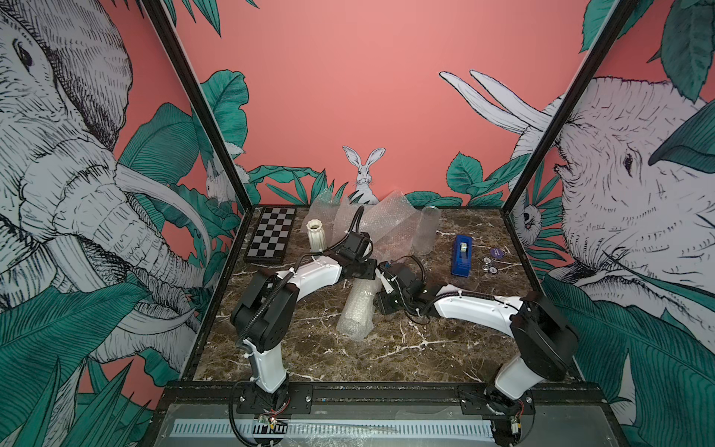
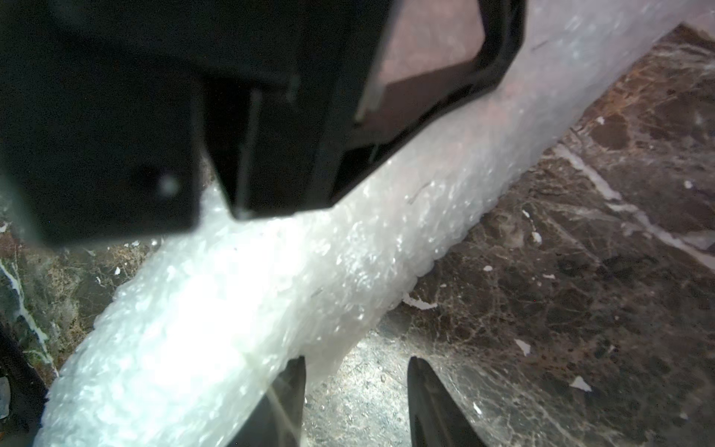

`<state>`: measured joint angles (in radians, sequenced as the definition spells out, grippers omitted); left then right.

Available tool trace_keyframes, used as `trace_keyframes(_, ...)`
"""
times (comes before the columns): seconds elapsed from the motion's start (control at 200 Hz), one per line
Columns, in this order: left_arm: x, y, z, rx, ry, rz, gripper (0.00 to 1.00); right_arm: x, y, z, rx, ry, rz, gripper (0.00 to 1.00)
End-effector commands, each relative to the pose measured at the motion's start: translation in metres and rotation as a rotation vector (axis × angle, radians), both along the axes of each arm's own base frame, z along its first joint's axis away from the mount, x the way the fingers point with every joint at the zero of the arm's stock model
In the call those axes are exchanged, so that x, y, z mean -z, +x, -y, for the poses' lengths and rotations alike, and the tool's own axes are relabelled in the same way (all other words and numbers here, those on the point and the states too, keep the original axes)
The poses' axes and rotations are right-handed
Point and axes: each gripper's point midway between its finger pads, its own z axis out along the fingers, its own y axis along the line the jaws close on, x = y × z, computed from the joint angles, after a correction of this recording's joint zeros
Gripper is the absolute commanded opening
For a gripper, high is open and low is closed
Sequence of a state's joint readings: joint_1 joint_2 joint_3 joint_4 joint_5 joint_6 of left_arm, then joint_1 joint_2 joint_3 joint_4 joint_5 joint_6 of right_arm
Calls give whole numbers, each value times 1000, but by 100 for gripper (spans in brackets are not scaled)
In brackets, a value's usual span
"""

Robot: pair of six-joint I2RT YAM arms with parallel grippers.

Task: Wrap vases in bubble wrap
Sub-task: Stick the tape on the bubble wrap.

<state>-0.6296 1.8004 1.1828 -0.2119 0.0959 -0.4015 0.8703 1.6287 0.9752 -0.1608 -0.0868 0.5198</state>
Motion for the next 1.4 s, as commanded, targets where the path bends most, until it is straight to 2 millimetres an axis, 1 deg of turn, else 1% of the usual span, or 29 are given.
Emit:
trace_keyframes(0.0, 26, -31, -23, -7, 94, -124, 50, -14, 6, -4, 9, 37, 35, 47)
trace_keyframes(0.04, 26, -31, -22, -8, 93, -124, 50, -9, 4, -1, 12, 28, 30, 48)
trace_keyframes(0.05, 26, -31, -22, -8, 93, -125, 50, -18, 4, -1, 14, 45, 44, 49)
trace_keyframes(0.065, 26, -31, -23, -8, 93, -124, 50, -21, 3, -1, 12, 53, 49, 49)
trace_keyframes(0.15, 28, -31, -22, -9, 93, -126, 50, -25, -2, 3, 6, 63, 48, 50)
trace_keyframes(0.295, 27, -30, -21, -10, 90, -125, 50, -33, -4, 6, 9, 78, 57, 52)
trace_keyframes(0.485, 27, -31, -22, -11, 92, -126, 50, -39, -3, 1, 1, 99, 63, 56)
trace_keyframes(0.665, 27, -32, -23, -7, 93, -129, 49, -35, 2, 2, 22, 86, 67, 58)
trace_keyframes(0.74, 27, -32, -23, -7, 94, -127, 49, -37, 5, 4, 32, 86, 76, 59)
trace_keyframes(0.85, 27, -32, -22, -6, 92, -128, 49, -42, 8, 2, 40, 112, 85, 64)
trace_keyframes(0.92, 28, -32, -22, -6, 92, -129, 49, -43, 10, 3, 54, 110, 88, 64)
trace_keyframes(1.025, 27, -32, -22, -6, 91, -128, 49, -38, 14, 10, 79, 81, 84, 59)
trace_keyframes(1.125, 27, -33, -22, -5, 92, -128, 49, -33, 16, 12, 88, 65, 79, 54)
trace_keyframes(1.195, 28, -33, -22, -5, 90, -130, 49, -31, 17, 14, 92, 55, 80, 52)
trace_keyframes(1.3, 28, -33, -22, -7, 90, -130, 49, -28, 17, 12, 84, 55, 71, 50)
trace_keyframes(1.395, 27, -32, -21, -6, 86, -129, 49, -23, 17, 5, 71, 67, 56, 50)
